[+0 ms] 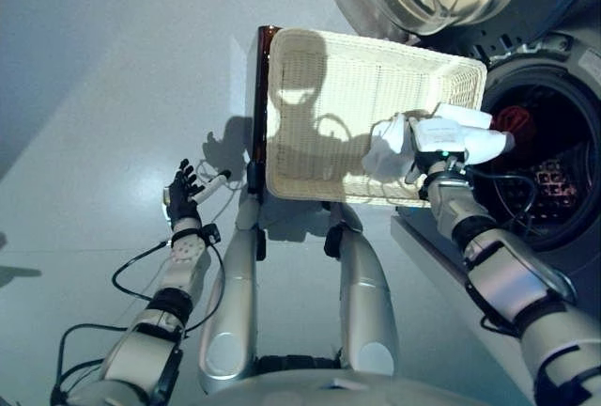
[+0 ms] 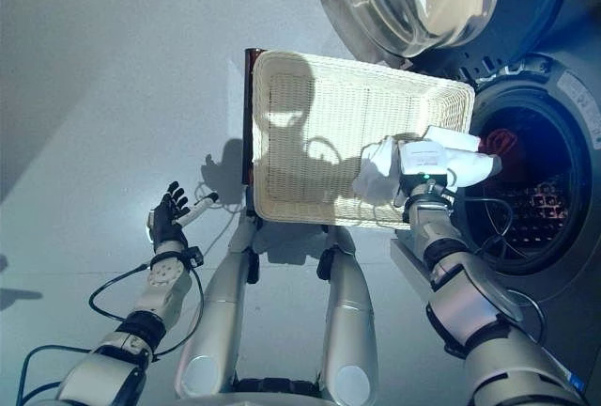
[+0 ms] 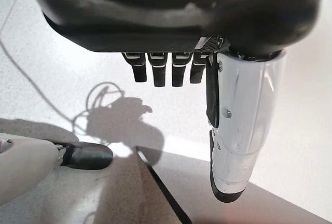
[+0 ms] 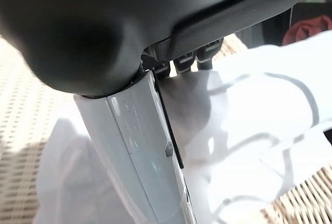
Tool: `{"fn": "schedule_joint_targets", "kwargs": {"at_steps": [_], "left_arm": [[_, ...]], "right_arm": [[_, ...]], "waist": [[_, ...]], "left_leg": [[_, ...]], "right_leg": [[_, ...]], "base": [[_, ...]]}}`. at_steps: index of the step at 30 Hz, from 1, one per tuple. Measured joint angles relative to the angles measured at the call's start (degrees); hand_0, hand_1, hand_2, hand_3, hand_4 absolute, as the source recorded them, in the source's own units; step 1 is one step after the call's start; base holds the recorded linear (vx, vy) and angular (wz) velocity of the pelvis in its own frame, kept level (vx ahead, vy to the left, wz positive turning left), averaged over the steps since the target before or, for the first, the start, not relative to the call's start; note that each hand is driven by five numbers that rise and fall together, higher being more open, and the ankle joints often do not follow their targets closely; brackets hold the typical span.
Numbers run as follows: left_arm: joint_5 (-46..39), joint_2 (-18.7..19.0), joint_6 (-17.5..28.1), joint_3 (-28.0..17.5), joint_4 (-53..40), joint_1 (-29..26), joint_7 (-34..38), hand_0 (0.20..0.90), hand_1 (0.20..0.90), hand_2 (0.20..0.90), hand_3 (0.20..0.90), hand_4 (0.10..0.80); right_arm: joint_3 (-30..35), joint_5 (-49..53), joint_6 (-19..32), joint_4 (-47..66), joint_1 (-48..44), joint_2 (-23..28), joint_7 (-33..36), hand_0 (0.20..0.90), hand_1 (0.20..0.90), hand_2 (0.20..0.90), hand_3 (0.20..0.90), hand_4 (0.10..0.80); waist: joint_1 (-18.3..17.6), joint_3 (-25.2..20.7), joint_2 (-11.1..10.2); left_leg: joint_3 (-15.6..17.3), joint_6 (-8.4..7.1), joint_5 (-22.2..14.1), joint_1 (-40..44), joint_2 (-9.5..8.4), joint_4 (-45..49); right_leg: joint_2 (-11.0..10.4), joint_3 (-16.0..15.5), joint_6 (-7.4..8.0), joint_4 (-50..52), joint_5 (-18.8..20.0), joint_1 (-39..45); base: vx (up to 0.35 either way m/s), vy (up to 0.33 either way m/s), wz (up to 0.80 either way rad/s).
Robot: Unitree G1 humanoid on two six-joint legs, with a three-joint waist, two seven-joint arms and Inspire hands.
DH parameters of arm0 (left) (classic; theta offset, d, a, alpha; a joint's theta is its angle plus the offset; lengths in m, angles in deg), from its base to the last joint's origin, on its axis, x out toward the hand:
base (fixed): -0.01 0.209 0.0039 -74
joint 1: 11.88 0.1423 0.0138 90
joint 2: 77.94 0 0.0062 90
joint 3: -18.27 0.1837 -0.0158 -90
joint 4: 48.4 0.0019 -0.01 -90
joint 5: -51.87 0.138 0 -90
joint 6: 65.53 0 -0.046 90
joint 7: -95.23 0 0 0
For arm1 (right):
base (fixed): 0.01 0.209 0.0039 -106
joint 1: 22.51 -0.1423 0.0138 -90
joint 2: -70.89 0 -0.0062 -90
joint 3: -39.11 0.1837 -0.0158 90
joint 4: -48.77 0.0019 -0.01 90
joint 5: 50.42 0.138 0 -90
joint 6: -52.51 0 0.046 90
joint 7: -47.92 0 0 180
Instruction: Pick up the clothes and place them into the washing machine
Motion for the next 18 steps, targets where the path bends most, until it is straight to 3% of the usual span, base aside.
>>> {"fn": "schedule_joint_targets", "kwargs": {"at_steps": [5, 12, 13, 14, 18], "left_arm": [[-0.01, 0.1, 0.07, -0.08, 0.01, 0.01, 0.02, 0.9, 0.9, 0.9, 0.9, 0.8], [-0.09, 0.18, 0.46, -0.03, -0.99, 0.7, 0.03, 0.9, 0.9, 0.9, 0.9, 0.8], [-0.05, 0.17, 0.51, -0.02, -1.88, 1.05, 0.02, 0.9, 0.9, 0.9, 0.9, 0.8], [-0.01, -0.03, 0.51, 0.11, -3.25, 1.26, -0.07, 0.9, 0.9, 0.9, 0.9, 0.8], [-0.03, 0.11, 0.55, 0.64, -4.49, 2.38, -0.24, 0.9, 0.9, 0.9, 0.9, 0.8]], "right_arm": [[0.16, -0.02, -0.08, -2.8, 0.21, -0.29, 0.76, 0.9, 0.9, 0.9, 0.9, 0.8], [0.86, -2.1, -0.21, -3.62, -0.9, 2.38, 7.24, 0.9, 0.9, 0.9, 0.9, 0.8], [0.92, -2.8, -0.23, -3.61, -1.87, 3.48, 7.25, 0.741, 0.741, 0.741, 0.741, 0.686], [0.85, -3.5, -0.27, -3.64, -2.93, 5.11, 7.08, 0.2, 0.2, 0.2, 0.2, 0.3], [0.96, -3.5, -1.72, -3.97, -3.96, 7.34, 5.97, 0.2, 0.2, 0.2, 0.2, 0.3]], "waist": [[0.62, -0.02, 0.04], [1.91, -0.76, 0.25], [2.43, -0.75, 0.37], [3.14, -0.75, 0.86], [4.52, -0.68, 1.57]], "left_leg": [[-0.28, -0.11, 0.04, -0.65, -0.1, -0.25], [-0.8, -0.67, 0.27, -5.13, -0.47, 0.62], [-0.9, -0.74, 0.34, -5.59, -0.64, 0.77], [-1.11, -0.77, 0.35, -6.59, -0.82, 1.32], [-1.32, -1.01, 0.69, -7.41, -0.93, 1.54]], "right_leg": [[-0.07, -0.11, -0.06, 0.2, -0.13, -0.83], [-0.68, -0.07, -0.46, 3.43, -1.12, -6.16], [-0.93, -0.05, -0.46, 4.37, -1.49, -6.97], [-1.24, 0.0, -0.39, 5.75, -2.1, -8.26], [-1.56, 0.01, -0.72, 7.42, -2.85, -9.74]], "base": [[-0.018, -0.016, 0.01], [-0.024, -0.037, 0.06], [-0.013, -0.018, 0.09], [-0.006, -0.005, 0.17], [0.002, -0.005, 0.07]]}}
